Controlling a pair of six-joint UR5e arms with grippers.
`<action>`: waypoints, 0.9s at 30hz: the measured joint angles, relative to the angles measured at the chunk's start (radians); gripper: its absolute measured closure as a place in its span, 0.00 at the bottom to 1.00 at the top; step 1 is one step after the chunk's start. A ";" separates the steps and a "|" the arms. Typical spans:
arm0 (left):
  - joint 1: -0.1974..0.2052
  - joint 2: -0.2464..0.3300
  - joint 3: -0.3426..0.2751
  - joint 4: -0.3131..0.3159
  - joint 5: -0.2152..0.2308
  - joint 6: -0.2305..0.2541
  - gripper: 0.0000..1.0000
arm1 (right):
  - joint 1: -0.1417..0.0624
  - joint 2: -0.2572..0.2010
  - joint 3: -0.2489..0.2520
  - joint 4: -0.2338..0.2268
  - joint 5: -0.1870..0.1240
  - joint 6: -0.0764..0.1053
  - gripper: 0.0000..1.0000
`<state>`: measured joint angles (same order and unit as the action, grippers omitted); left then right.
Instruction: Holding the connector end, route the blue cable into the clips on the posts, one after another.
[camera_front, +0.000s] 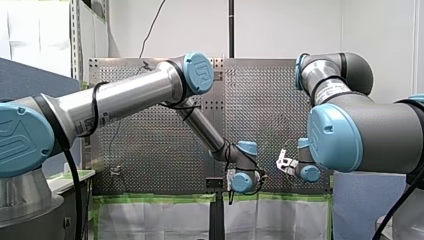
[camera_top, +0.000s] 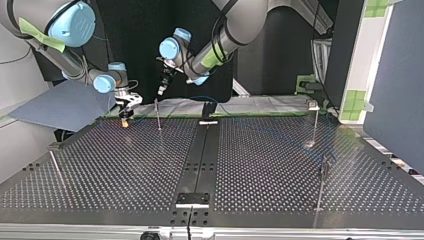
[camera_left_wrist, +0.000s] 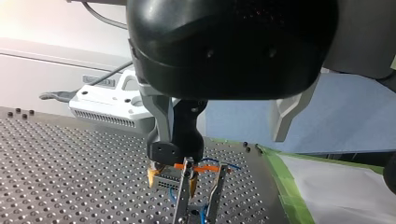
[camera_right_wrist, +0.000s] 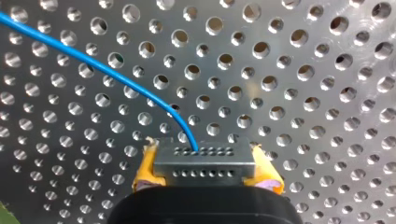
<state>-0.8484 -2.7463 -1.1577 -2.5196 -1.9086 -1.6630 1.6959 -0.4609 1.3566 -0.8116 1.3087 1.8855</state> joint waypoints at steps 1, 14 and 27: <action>0.000 0.000 0.000 0.000 0.000 -0.001 0.00 | 0.000 0.000 0.000 0.000 0.000 0.000 1.00; 0.008 0.000 0.000 0.001 0.002 -0.008 0.00 | 0.001 0.001 0.000 -0.001 0.000 0.000 1.00; 0.016 0.000 0.000 0.007 0.003 -0.019 0.00 | 0.002 0.001 -0.001 0.000 0.000 0.000 1.00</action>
<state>-0.8322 -2.7458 -1.1576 -2.5128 -1.9059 -1.6817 1.6974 -0.4602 1.3558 -0.8113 1.3086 1.8856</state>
